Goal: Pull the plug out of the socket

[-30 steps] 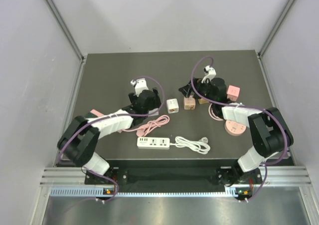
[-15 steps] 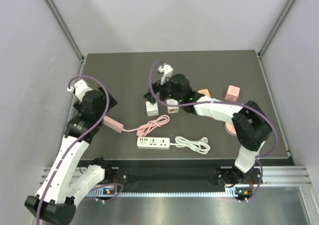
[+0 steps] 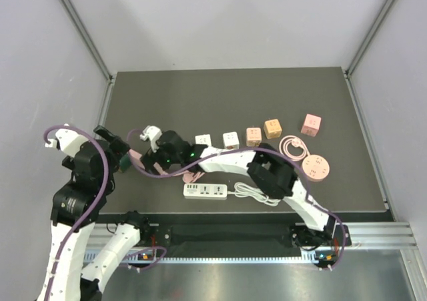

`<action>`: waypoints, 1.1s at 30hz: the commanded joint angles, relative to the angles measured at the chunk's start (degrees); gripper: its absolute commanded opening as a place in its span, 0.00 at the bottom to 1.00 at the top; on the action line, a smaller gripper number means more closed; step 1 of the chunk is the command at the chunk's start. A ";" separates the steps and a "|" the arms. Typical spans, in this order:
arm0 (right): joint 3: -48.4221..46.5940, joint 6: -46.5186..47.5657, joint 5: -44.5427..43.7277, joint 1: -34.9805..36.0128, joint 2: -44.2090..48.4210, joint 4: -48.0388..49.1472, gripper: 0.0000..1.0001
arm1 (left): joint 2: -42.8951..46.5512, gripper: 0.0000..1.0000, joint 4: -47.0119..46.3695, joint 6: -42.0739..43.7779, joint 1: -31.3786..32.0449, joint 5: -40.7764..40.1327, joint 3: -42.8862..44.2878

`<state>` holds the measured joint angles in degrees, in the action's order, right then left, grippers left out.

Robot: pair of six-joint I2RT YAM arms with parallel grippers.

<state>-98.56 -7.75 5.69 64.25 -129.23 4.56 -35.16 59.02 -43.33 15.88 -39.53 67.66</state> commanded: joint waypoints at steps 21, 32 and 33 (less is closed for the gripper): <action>-13.07 -4.99 1.59 1.41 -10.45 -5.97 0.01 | -12.21 0.93 1.35 -0.69 -0.15 10.96 -2.27; 7.24 -16.57 30.38 -6.23 2.14 12.92 0.00 | -14.33 0.98 1.01 -6.23 -1.55 17.45 -7.80; 7.42 -17.38 31.82 -6.50 1.70 14.93 0.00 | -14.50 0.98 1.00 -6.59 -1.73 17.99 -7.98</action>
<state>-91.57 -18.39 24.77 59.83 -131.83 7.20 -50.24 59.77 -47.20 15.11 -23.88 60.93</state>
